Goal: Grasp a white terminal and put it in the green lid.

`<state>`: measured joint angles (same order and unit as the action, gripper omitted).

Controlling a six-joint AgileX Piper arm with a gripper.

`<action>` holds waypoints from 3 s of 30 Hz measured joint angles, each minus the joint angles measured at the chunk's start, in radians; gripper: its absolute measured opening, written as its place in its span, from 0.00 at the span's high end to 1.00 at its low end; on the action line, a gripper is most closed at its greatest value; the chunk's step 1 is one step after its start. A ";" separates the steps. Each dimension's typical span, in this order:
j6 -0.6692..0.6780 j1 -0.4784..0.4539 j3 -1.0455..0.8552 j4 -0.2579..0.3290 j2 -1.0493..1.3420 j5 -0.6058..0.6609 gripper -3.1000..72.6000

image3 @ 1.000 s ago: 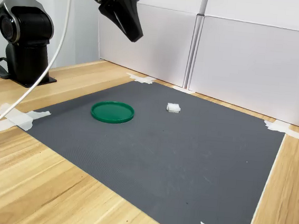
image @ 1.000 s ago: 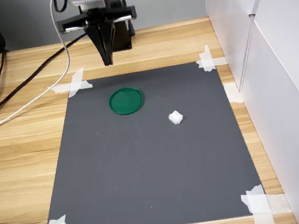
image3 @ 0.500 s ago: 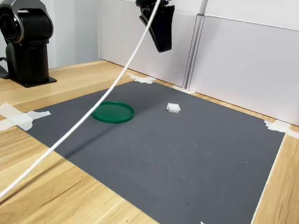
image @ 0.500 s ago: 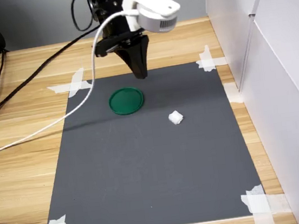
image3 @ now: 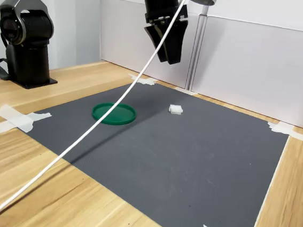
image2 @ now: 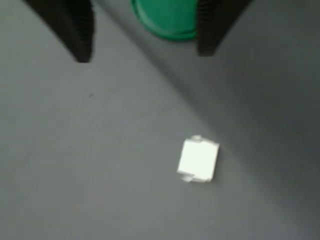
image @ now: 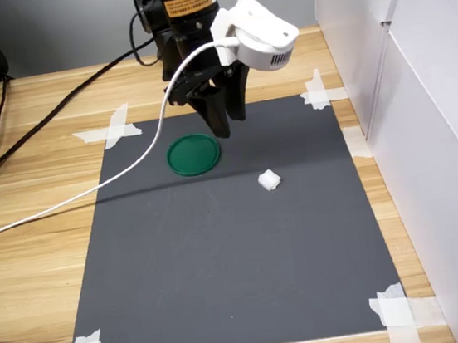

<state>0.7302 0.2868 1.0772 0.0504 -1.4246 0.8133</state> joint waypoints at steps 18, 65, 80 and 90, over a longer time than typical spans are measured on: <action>0.028 0.109 0.090 -0.056 -0.139 0.147 0.03; 0.022 0.127 0.094 -0.097 -0.375 0.007 0.04; 0.021 0.127 0.095 -0.082 -0.399 -0.020 0.21; -0.019 0.127 0.098 -0.079 -0.401 -0.009 0.61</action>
<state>0.7114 0.4139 1.1751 -0.0290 -1.8257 0.8042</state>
